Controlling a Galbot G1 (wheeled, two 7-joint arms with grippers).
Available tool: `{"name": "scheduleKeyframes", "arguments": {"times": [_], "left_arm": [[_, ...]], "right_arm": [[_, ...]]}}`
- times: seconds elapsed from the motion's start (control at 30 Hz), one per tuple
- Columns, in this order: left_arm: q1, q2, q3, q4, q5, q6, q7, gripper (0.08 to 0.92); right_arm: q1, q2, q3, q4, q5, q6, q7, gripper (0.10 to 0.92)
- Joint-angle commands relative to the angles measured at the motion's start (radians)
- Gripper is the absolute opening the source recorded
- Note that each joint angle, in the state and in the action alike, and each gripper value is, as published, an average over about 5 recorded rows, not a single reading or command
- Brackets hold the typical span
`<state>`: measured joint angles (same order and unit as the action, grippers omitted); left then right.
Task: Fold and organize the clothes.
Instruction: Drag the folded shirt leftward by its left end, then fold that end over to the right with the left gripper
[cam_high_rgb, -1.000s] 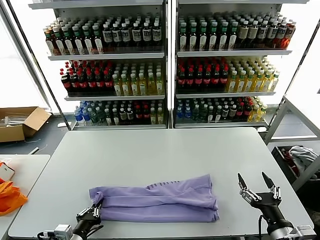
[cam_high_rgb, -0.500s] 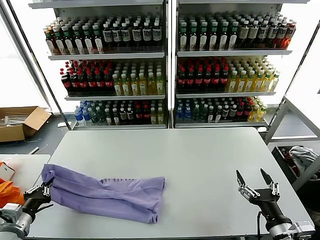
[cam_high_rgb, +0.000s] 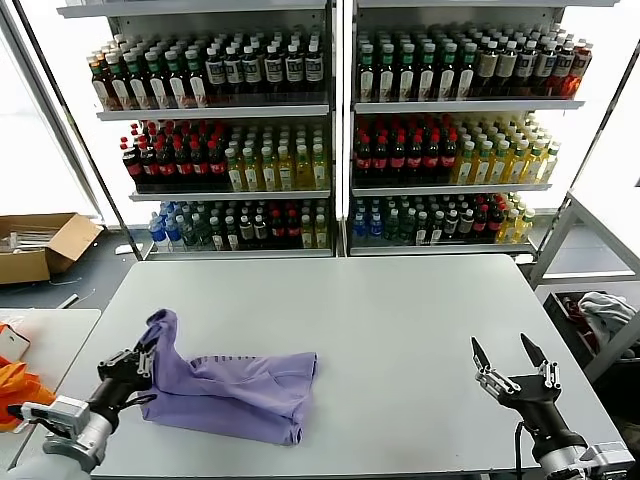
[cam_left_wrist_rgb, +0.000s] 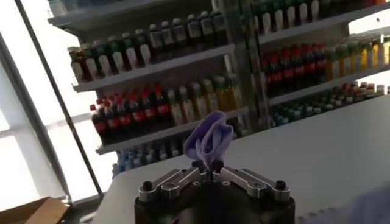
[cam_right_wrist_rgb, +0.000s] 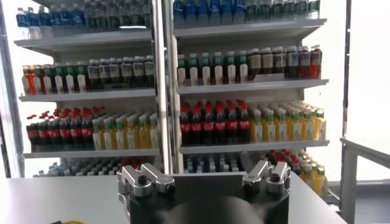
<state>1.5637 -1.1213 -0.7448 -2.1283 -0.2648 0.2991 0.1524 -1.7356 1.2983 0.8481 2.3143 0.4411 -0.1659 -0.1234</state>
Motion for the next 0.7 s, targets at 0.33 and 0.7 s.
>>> {"name": "scheduleKeyframes", "arguments": {"times": [0.33,0.7], "left_arm": [[-0.05,-0.118,0.422,0.021,0.109,0.022,-0.031,0.106],[-0.058,-0.152,0.455,0.105,0.078,0.034,-0.028,0.115]], "right_arm": [[-0.028,0.015,0.029,0.023,-0.002,-0.004,-0.004,0.823],[-0.022,0.018,0.002,0.019,-0.008,-0.006,-0.003,0.823]]}}
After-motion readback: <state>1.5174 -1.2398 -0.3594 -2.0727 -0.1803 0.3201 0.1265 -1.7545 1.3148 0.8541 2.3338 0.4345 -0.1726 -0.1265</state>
